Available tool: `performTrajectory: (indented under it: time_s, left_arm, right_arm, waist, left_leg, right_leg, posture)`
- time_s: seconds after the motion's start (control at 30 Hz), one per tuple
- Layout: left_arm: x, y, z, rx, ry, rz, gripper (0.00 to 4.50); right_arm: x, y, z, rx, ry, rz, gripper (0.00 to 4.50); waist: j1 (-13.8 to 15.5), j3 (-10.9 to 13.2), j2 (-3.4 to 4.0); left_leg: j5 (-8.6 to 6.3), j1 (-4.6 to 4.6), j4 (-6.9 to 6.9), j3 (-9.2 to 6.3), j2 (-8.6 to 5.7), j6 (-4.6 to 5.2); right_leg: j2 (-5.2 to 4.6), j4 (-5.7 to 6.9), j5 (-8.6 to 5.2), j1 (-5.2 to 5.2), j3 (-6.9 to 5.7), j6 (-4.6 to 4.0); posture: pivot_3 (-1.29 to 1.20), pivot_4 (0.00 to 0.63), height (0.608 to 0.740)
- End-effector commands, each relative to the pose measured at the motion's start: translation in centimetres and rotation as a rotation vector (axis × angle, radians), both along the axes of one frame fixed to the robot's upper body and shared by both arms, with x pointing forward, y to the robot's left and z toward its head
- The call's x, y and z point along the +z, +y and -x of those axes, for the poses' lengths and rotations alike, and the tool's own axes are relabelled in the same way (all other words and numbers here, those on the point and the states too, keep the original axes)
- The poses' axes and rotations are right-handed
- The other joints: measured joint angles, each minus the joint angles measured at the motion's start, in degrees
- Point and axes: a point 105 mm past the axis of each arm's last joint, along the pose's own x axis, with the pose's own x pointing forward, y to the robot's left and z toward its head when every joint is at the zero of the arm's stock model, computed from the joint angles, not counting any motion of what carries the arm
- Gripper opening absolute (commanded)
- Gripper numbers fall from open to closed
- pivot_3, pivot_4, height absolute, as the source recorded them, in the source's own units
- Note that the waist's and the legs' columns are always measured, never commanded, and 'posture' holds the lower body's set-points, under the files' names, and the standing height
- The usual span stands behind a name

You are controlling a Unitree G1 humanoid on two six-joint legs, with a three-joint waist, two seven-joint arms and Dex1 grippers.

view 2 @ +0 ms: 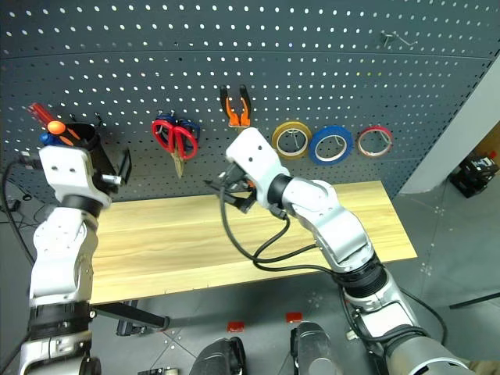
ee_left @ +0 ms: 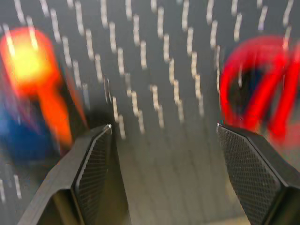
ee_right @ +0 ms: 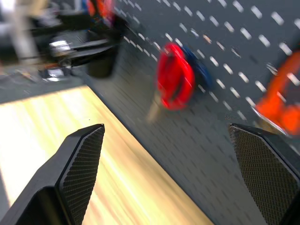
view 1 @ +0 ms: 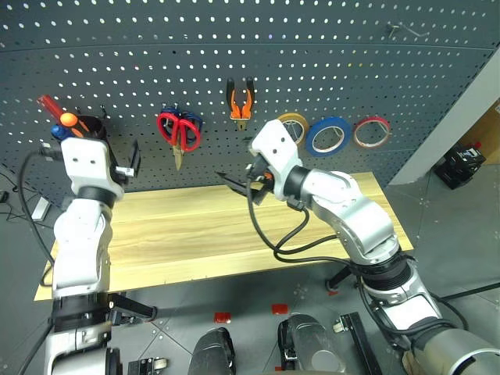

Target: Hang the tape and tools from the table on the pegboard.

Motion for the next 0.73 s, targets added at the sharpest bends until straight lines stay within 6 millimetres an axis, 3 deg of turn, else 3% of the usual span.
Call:
performTrajectory:
  time_s: [0.03,0.27,0.43,0.6,0.73]
  left_arm:
    - [-0.3,0.6,1.2,0.035,0.028,0.088,3.77]
    - [-3.8,1.1,2.1,0.104,0.146,0.132,3.77]
    - [-4.9,1.6,2.6,0.131,0.149,0.136,3.77]
    - [-5.4,2.2,3.0,0.162,0.133,0.146,3.77]
    - [-7.1,2.7,3.7,0.200,0.182,0.141,3.77]
  right_arm:
    - [0.2,-1.4,0.2,-0.042,-0.014,-0.057,4.50]
    - [-6.2,-6.2,-1.9,-0.328,0.059,-0.157,4.50]
    - [-11.1,-9.6,-2.4,-0.469,0.141,-0.214,4.50]
    - [-14.0,-12.3,-3.2,-0.580,0.168,-0.207,4.50]
    - [-16.5,-14.5,-4.1,-0.656,0.203,-0.156,4.50]
  waist:
    - [0.3,-0.1,0.01]
    - [1.3,-2.0,0.07]
    - [1.5,-3.5,0.30]
    - [1.4,-5.4,0.49]
    - [1.5,-6.5,0.68]
  left_leg:
    - [0.01,0.00,0.01,-0.05,0.00,0.00]
    - [0.01,0.00,0.08,-0.11,-0.06,0.05]
    - [0.00,0.02,0.08,-0.13,-0.06,0.05]
    - [-0.01,0.09,0.12,-0.16,-0.04,0.01]
    - [0.00,0.12,0.13,-0.17,-0.04,0.05]
  right_leg:
    - [0.00,0.06,-0.01,0.00,-0.03,-0.02]
    - [0.00,0.06,-0.01,0.05,-0.04,-0.03]
    - [0.01,0.05,-0.02,0.08,-0.05,-0.04]
    - [0.06,0.06,0.00,0.14,-0.03,-0.08]
    - [0.07,0.04,0.00,0.19,-0.03,-0.09]
  posture:
    - [-0.23,0.095,0.740]
    - [-0.22,0.066,0.740]
    - [-0.20,0.030,0.740]
    - [-0.19,0.004,0.740]
    - [-0.15,0.000,0.740]
